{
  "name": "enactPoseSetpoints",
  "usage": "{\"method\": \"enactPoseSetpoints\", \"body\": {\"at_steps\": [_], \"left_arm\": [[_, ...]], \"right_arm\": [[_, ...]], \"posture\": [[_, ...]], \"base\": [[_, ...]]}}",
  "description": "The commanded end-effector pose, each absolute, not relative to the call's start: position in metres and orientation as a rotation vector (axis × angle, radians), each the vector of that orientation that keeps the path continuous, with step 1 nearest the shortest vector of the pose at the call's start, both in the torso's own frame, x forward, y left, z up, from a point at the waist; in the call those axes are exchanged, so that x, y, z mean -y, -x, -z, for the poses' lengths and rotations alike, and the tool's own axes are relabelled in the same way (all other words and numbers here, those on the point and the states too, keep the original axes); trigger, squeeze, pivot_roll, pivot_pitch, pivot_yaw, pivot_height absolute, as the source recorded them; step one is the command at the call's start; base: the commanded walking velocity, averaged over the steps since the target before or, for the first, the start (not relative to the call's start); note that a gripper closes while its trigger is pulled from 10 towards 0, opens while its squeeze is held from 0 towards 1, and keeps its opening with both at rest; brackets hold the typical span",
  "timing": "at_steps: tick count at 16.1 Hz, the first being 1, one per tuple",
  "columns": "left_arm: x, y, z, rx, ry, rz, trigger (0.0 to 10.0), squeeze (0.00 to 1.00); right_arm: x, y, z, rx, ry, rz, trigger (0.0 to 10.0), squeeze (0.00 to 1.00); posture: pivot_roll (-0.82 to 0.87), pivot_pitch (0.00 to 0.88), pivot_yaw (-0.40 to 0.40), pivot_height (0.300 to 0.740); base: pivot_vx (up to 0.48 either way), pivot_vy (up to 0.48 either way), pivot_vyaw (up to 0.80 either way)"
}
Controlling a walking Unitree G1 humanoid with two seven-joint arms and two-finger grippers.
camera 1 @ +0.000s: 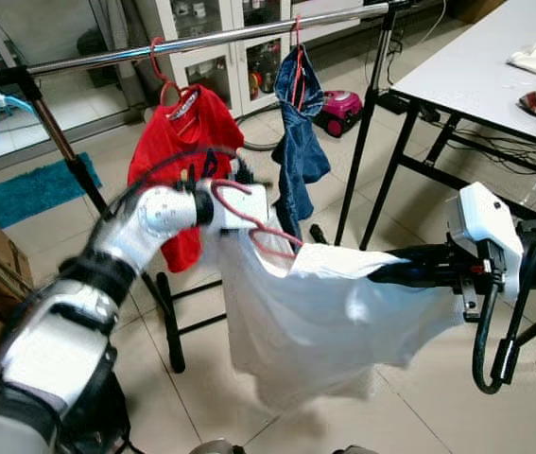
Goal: Hang hanger
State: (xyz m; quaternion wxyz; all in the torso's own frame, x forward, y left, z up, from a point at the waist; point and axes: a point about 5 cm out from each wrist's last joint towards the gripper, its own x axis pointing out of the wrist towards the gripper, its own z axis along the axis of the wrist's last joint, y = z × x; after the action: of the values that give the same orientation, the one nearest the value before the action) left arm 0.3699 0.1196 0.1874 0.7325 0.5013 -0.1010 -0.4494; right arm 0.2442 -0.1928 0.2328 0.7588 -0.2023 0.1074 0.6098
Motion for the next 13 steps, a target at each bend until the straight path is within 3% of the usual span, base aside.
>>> {"method": "enactPoseSetpoints", "body": {"at_steps": [1, 3, 5, 7, 9, 13], "left_arm": [[-0.114, -0.370, -0.194, 0.269, -1.137, 0.999, 10.0, 1.00], [-0.141, -0.379, -0.186, 0.127, -0.998, 0.910, 10.0, 1.00], [-0.147, -0.381, -0.184, 0.075, -0.834, 0.895, 10.0, 1.00], [-0.152, -0.383, -0.176, -0.034, -0.427, 0.901, 10.0, 1.00], [-0.156, -0.382, -0.169, -0.087, -0.213, 0.898, 10.0, 1.00], [-0.152, -0.380, -0.166, -0.082, 0.032, 0.944, 10.0, 1.00]], "right_arm": [[0.187, -0.240, -0.241, -0.172, 0.431, -1.356, 0.0, 0.00], [0.189, -0.240, -0.241, -0.171, 0.426, -1.339, 0.0, 0.00], [0.189, -0.240, -0.241, -0.172, 0.424, -1.338, 0.0, 0.00], [0.188, -0.241, -0.241, -0.169, 0.416, -1.338, 0.0, 0.00], [0.188, -0.241, -0.241, -0.168, 0.413, -1.337, 0.0, 0.00], [0.188, -0.243, -0.243, -0.166, 0.411, -1.336, 0.0, 0.00]], "posture": [[-0.19, 0.028, 0.091, 0.740], [-0.19, 0.026, 0.096, 0.740], [-0.19, 0.026, 0.095, 0.740], [-0.19, 0.025, 0.091, 0.740], [-0.19, 0.025, 0.090, 0.740], [-0.19, 0.024, 0.083, 0.740]], "base": [[0.000, 0.000, 0.00], [0.000, 0.000, 0.00], [0.000, 0.000, 0.00], [0.000, 0.000, 0.00], [0.000, 0.000, 0.00], [0.000, 0.000, 0.00]]}}
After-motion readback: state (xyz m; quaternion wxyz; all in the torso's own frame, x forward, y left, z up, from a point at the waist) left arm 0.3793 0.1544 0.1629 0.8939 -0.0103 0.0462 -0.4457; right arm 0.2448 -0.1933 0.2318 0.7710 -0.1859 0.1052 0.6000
